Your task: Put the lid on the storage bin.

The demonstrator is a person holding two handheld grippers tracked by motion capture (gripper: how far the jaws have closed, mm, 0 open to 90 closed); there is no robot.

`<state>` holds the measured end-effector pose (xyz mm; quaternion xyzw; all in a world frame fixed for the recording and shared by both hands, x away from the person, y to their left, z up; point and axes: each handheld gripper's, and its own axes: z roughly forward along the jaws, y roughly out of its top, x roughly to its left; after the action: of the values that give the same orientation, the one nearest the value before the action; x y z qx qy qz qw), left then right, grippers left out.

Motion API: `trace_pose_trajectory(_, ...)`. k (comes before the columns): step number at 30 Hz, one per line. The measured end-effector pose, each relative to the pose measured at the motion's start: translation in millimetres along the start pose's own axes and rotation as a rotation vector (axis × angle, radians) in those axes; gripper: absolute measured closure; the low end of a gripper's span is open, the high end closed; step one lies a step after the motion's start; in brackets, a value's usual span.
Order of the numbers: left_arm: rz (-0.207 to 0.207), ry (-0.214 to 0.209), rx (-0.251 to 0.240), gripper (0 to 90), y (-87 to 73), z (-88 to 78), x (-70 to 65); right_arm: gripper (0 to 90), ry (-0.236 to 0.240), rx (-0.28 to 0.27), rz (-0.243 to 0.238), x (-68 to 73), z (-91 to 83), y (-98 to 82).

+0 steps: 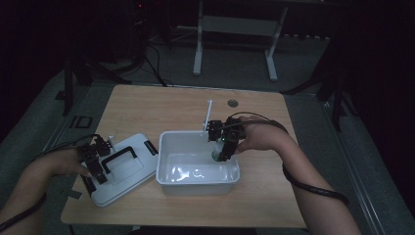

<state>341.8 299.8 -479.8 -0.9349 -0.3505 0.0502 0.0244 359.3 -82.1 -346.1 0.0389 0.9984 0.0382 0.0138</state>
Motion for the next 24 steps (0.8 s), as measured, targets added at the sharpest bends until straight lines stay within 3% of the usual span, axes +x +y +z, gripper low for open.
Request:
trace_pose_trajectory(16, -0.002, 0.007, 0.011, 17.9, -0.3, 2.6, 0.2, 49.7, 0.077, 0.095, -0.046, -2.2, 78.1, 8.2)
trace_pose_trajectory(24, 0.003, 0.004, 0.012, 17.9, 2.6, 4.9, -1.4, 49.7, 0.09, 0.119, -0.055, 0.7, 101.5, 12.6)
